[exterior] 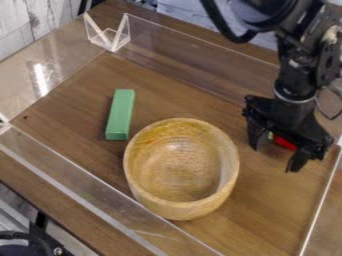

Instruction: Move the red object to the right side of the table

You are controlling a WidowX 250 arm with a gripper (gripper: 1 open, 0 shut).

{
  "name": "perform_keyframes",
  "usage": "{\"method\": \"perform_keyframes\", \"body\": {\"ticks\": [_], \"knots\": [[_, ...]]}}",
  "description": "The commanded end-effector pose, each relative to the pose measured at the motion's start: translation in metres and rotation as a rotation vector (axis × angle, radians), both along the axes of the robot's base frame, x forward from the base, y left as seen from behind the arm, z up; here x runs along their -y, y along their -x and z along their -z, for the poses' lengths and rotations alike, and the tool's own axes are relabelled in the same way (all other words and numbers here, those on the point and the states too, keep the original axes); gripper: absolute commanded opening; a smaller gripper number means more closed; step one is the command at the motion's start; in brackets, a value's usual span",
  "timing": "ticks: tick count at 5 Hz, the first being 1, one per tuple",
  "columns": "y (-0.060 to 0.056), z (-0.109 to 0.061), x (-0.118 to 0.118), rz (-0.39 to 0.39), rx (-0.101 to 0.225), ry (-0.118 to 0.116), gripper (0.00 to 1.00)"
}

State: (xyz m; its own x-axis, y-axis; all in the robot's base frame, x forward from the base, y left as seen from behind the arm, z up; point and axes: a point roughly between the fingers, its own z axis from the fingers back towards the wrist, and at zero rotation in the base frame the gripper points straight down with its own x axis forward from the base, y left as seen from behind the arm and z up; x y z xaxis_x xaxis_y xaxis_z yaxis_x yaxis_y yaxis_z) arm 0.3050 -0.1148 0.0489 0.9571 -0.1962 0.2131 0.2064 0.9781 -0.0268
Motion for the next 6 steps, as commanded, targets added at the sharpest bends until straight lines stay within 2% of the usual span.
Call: {"method": "perform_keyframes", "body": {"ticks": [1,2,3,4,6], "knots": [[0.002,-0.018,0.009,0.086,0.079,0.033,1.00],[-0.001,-0.035,0.010,0.151,0.096,0.010,1.00],[-0.012,-0.048,0.016,0.222,0.130,-0.017,1.00],[-0.017,-0.060,0.017,0.274,0.146,-0.037,1.00],[-0.015,-0.104,0.012,0.250,0.177,-0.072,1.00]]}}
